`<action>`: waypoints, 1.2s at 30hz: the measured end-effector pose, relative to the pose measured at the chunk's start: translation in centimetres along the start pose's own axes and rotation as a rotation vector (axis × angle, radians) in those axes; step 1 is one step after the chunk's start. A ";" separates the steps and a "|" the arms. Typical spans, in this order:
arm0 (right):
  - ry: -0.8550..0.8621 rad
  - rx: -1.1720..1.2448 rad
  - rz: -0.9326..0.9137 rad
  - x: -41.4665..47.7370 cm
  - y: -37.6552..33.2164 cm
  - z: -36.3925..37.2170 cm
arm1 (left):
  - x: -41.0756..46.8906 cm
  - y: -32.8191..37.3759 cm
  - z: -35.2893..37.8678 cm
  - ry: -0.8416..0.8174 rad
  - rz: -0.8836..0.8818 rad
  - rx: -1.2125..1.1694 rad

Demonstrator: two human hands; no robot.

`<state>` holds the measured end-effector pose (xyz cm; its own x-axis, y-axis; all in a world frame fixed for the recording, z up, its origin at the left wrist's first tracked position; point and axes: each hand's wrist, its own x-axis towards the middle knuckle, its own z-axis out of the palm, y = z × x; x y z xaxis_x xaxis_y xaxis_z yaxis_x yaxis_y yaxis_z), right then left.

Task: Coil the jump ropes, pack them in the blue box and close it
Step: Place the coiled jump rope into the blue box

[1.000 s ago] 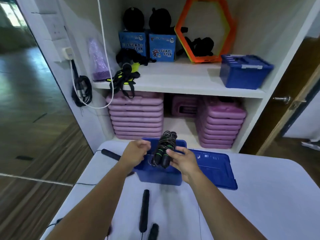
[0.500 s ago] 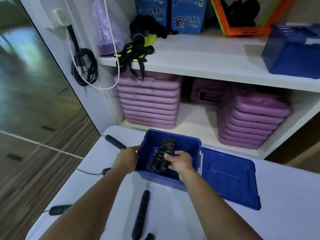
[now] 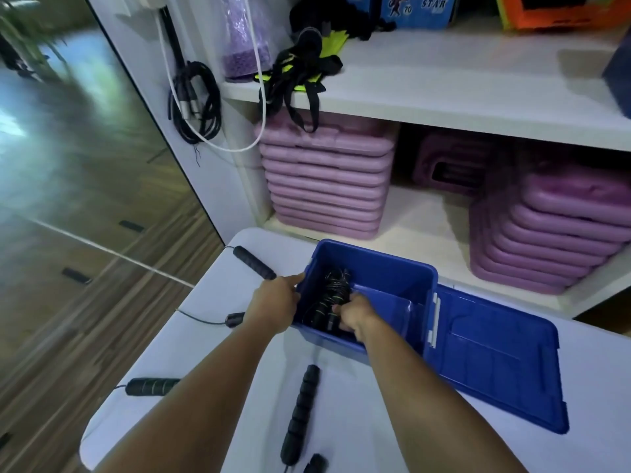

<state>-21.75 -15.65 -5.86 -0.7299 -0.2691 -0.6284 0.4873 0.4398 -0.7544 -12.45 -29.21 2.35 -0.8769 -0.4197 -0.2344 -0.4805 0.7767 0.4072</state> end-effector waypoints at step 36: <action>0.281 -0.470 -0.742 -15.6 -0.5 3.8 | -9.5 -11.4 -4.6 -0.065 -0.092 -0.176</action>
<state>-8.78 -14.91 3.59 -0.8969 -0.4306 0.1007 -0.3520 0.5571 -0.7522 1.25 -36.21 3.95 -0.8294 -0.4495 -0.3318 -0.5581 0.6399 0.5283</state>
